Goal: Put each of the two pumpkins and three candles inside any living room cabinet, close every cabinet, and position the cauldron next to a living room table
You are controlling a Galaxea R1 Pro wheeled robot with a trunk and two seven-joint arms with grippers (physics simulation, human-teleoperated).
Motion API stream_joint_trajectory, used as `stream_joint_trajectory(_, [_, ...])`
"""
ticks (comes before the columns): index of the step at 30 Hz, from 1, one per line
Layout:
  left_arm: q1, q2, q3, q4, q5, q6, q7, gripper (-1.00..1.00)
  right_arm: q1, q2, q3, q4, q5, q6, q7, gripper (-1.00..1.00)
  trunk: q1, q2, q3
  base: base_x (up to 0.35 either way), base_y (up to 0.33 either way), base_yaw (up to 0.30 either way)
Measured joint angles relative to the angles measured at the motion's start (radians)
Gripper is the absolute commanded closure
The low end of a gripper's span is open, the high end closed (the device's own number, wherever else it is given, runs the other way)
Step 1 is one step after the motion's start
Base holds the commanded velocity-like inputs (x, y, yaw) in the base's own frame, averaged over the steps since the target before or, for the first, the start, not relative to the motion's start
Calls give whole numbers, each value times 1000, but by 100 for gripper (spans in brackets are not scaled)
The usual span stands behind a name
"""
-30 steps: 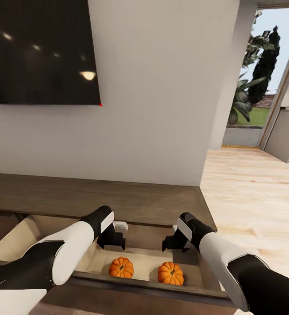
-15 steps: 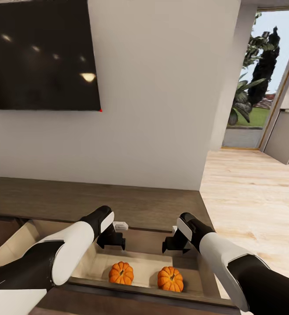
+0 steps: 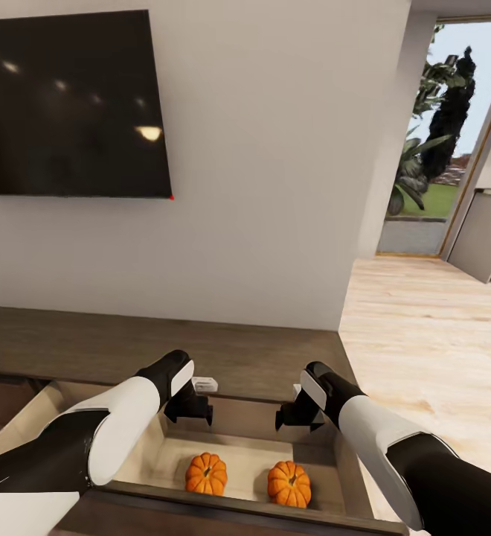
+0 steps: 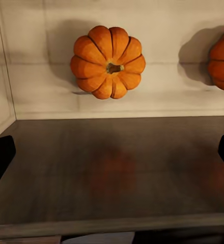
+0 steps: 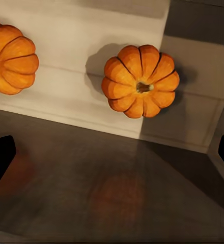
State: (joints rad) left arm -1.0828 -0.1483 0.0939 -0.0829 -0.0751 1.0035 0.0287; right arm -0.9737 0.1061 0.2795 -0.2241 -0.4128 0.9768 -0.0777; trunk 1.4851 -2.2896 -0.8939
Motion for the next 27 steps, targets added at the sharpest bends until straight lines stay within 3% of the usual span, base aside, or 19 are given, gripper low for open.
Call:
stream_joint_trajectory(15, [0, -3, 0, 15, 1, 0, 0, -100, 0, 0, -1, 0, -1, 2, -1, -100, -58, 105, 47, 0, 0, 0])
stream_joint_trajectory(27, [0, -3, 0, 42, 1, 1, -5, -100, 0, 0, -4, 0, -1, 56, -3, -100, -104, 189, 85, 0, 0, 0])
